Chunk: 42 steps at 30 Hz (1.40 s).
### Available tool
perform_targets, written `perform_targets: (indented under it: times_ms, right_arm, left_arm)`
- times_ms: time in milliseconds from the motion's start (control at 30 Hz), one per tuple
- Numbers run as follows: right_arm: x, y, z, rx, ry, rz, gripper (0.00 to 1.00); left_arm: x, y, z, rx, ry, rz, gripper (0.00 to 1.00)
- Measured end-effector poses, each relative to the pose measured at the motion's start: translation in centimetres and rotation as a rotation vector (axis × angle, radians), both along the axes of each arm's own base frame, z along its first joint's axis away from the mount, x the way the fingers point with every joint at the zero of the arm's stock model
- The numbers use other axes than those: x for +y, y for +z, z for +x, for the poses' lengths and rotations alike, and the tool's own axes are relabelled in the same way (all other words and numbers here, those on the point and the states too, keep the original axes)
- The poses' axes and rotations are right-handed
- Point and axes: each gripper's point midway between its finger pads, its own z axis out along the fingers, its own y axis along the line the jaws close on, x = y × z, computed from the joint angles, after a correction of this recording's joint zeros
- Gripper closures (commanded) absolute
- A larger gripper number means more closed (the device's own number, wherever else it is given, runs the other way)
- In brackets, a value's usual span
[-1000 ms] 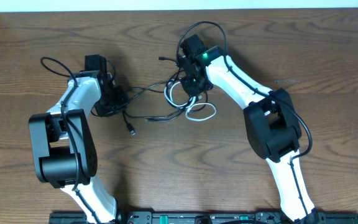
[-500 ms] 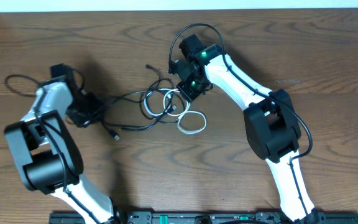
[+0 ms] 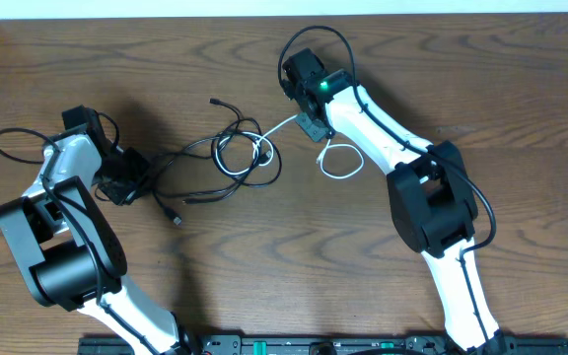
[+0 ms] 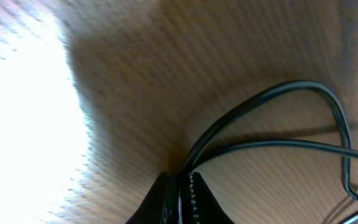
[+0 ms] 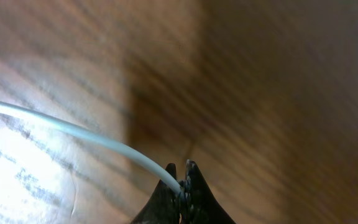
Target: Untangle cables
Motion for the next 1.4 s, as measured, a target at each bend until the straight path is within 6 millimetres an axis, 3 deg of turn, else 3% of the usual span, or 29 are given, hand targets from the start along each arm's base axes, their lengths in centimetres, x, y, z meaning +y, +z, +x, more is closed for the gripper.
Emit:
perform_targets:
  times_ms: [67, 167, 300, 333, 433, 633, 900, 1100, 1400]
  right_arm:
    - [0.7, 0.4, 0.2, 0.0, 0.007, 0.04, 0.99]
    - [3.0, 1.2, 0.0, 0.033, 0.046, 0.161, 0.99]
    - [7.2, 3.3, -0.8, 0.092, 0.141, 0.383, 0.99]
    - [8.2, 3.9, -1.1, 0.109, 0.169, 0.442, 0.99]
    - [9.8, 4.6, -2.1, 0.155, 0.215, 0.532, 0.99]
    - [10.3, 4.8, -2.7, 0.187, 0.226, 0.568, 0.99]
    - [10.1, 4.8, -2.7, 0.195, 0.208, 0.57, 0.99]
    - [10.0, 4.7, -2.8, 0.198, 0.203, 0.57, 0.99]
    - [10.0, 4.7, -2.8, 0.203, 0.199, 0.569, 0.99]
  left_arm:
    - [-0.4, 0.1, 0.4, -0.019, -0.008, -0.02, 0.87]
    - [-1.4, 0.5, 1.2, -0.066, -0.052, -0.061, 0.68]
    - [-4.3, 1.4, 2.6, -0.169, -0.18, -0.157, 0.41]
    - [-5.3, 1.8, 3.0, -0.2, -0.219, -0.191, 0.39]
    - [-8.0, 2.9, 3.5, -0.275, -0.324, -0.282, 0.38]
    - [-12.0, 4.2, 2.7, -0.296, -0.421, -0.417, 0.38]
    - [-12.2, 3.8, 1.3, -0.154, -0.336, -0.333, 0.48]
    - [-13.7, 1.6, -0.5, 0.029, -0.195, -0.235, 0.48]
    - [-16.3, 0.4, -1.6, 0.159, -0.03, -0.084, 0.46]
